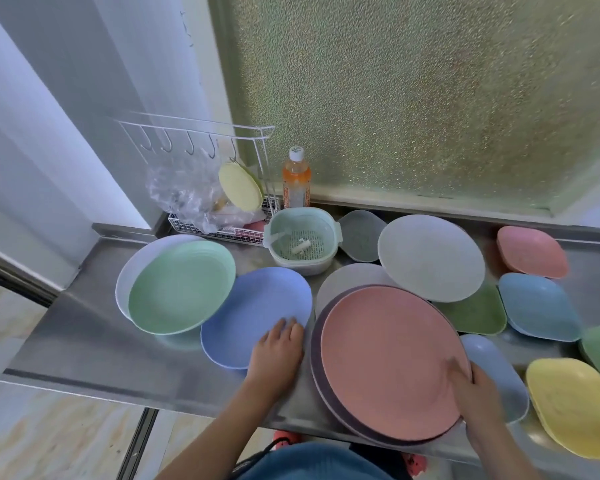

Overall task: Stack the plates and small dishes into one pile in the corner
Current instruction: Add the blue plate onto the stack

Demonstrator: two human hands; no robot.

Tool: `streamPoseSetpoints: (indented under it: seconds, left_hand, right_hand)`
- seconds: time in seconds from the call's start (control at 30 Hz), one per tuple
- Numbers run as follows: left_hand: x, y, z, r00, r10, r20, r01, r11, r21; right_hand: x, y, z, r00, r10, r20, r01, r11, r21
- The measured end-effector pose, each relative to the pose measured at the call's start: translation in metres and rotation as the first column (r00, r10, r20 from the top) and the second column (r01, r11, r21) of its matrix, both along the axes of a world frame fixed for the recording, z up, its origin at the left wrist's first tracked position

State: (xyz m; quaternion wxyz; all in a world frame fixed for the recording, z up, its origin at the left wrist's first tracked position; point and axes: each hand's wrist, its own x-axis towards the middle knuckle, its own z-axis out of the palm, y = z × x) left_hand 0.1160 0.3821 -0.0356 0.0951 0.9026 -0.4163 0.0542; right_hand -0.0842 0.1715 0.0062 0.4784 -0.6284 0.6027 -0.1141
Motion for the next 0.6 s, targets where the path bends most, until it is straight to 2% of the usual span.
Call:
streamPoseSetpoints:
  seconds: [0.1,0.37,0.47,0.6]
  left_hand:
    - [0.001,-0.004,0.024,0.998,0.059,0.004,-0.058,0.996,-0.070]
    - [-0.005,-0.007,0.061,0.994,0.106,-0.035,-0.109,0.990,-0.087]
    - [-0.006,-0.008,0.070,0.997,0.059,-0.056,-0.067,0.986,-0.153]
    - [-0.017,-0.016,0.074,0.997,-0.071,0.020,0.073,0.979,-0.190]
  right_hand:
    - [-0.002,-0.001,-0.002,0.999,-0.025,-0.021,0.024,1.000,-0.011]
    - [0.009,0.005,-0.009,0.999,-0.017,-0.047,0.017,1.000,0.002]
    - [0.019,0.009,-0.011,1.000,0.001,-0.010,0.000,0.999,0.042]
    - [0.034,0.017,-0.010,0.998,0.017,0.059,-0.021,0.998,0.066]
